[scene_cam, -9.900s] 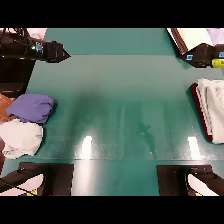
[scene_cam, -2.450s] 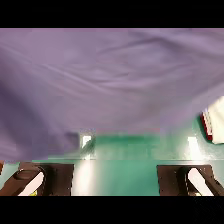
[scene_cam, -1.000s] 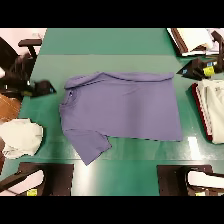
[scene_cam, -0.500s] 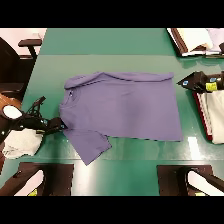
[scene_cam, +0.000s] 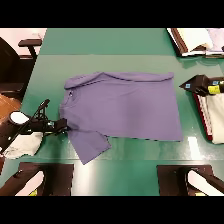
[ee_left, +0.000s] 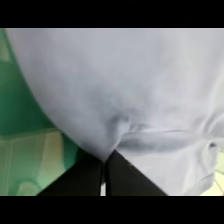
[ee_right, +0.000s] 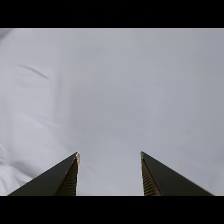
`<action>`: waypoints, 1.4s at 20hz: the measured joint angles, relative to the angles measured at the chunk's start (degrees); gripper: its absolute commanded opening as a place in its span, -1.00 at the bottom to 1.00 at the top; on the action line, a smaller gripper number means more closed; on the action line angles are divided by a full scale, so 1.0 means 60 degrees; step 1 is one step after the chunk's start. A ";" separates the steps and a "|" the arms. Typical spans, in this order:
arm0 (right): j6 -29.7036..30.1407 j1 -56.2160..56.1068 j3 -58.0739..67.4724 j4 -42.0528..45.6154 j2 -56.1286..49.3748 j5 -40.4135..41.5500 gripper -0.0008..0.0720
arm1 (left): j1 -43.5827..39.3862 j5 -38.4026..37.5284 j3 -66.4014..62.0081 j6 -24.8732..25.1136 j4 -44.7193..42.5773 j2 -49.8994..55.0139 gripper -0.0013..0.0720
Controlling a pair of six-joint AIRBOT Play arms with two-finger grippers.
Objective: Fold the shirts.
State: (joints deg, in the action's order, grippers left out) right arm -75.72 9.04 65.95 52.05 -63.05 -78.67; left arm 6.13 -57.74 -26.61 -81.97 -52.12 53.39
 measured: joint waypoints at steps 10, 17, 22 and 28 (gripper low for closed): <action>-0.0495 0.3646 -0.3497 0.2448 0.0302 -0.0630 0.43 | -0.0066 -0.0171 -0.0878 0.0302 0.0178 0.0000 -0.90; -0.0226 0.4022 -0.6076 0.0670 -0.0415 0.0106 0.26 | -0.0069 -0.0168 -0.0929 0.0397 0.0200 0.0000 -0.90; -0.0033 0.2484 -0.5941 0.0346 -0.0546 0.1224 -0.93 | -0.0069 -0.0175 -0.0951 0.0412 0.0204 -0.0007 -0.91; 0.0004 0.1173 -0.3912 0.0149 0.1089 0.1330 -0.93 | -0.0073 -0.0871 -0.2561 0.0350 -0.0029 -0.0561 -0.91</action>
State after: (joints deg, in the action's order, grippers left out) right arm -75.70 16.08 42.48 52.95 -56.51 -70.70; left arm 5.69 -62.96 -41.98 -79.88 -52.29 50.02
